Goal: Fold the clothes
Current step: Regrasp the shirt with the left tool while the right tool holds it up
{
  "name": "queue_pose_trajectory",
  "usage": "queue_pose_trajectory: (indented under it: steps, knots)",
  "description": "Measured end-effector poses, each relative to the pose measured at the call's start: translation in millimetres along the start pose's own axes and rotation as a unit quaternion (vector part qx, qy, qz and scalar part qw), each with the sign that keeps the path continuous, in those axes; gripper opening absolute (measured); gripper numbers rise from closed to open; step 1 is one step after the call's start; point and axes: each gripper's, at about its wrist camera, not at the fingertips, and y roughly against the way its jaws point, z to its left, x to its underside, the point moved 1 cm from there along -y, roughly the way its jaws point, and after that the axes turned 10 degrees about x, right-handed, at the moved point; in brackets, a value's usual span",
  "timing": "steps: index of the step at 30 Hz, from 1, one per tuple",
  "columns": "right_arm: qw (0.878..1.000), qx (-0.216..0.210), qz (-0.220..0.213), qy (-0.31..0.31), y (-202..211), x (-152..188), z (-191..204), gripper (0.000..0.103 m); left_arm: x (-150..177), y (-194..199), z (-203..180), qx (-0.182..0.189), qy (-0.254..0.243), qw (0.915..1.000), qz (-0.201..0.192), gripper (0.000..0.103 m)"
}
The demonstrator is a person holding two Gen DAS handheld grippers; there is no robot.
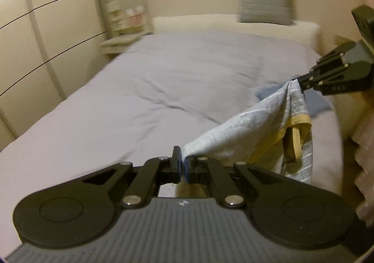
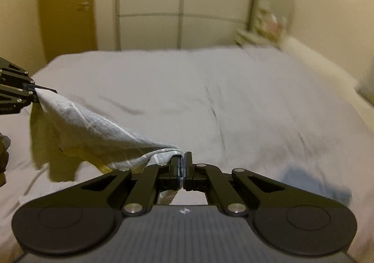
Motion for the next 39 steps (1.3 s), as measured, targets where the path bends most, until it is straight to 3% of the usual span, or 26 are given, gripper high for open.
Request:
queue_pose_trajectory:
  steps: [2,4,6,9,13,16,17,19,23,25,28,32,36,39]
  knots:
    - [1.0,-0.009,-0.01,0.022,-34,-21,7,0.003,-4,-15,18,-0.025,0.022,0.9994,0.013,0.001]
    - [0.999,-0.019,-0.002,0.032,-74,-34,14,0.018,-5,-35,35,-0.051,0.044,0.9972,0.033,0.001]
    - [0.999,-0.037,0.014,0.026,-106,-33,22,0.022,0,-59,51,-0.072,0.074,0.9932,0.055,0.001]
    - [0.997,-0.053,0.051,0.011,-134,-8,32,0.031,11,-89,70,-0.094,0.123,0.9846,0.082,0.001]
    - [0.987,-0.081,0.137,-0.036,-157,42,54,0.045,23,-110,84,-0.111,0.158,0.9756,0.104,0.001]
    - [0.979,-0.109,0.169,-0.031,-177,65,85,0.071,26,-120,88,-0.116,0.162,0.9734,0.113,0.001]
    - [0.978,-0.115,0.173,-0.023,-184,69,96,0.073,26,-120,87,-0.119,0.158,0.9737,0.114,0.001]
    - [0.974,-0.119,0.19,-0.023,-198,77,121,0.071,31,-114,84,-0.127,0.152,0.9734,0.115,0.002]
    - [0.971,-0.109,0.212,-0.032,-212,82,128,0.017,35,-90,80,-0.153,0.161,0.9699,0.099,0.002]
    - [0.973,-0.112,0.199,-0.028,-194,75,117,0.01,32,-74,77,-0.167,0.167,0.9682,0.084,0.002]
    - [0.978,-0.117,0.169,-0.026,-151,58,94,0.008,30,-28,70,-0.186,0.174,0.9655,0.053,0.002]
    - [0.99,-0.11,0.087,-0.03,-64,31,66,0.007,34,51,48,-0.203,0.177,0.963,0.004,0.002]
    - [0.995,-0.095,0.014,-0.03,34,22,58,0.007,40,138,6,-0.201,0.154,0.9663,-0.046,0.002]
    - [0.995,-0.089,-0.014,-0.034,101,22,60,0.007,35,205,-29,-0.196,0.132,0.9688,-0.075,0.002]
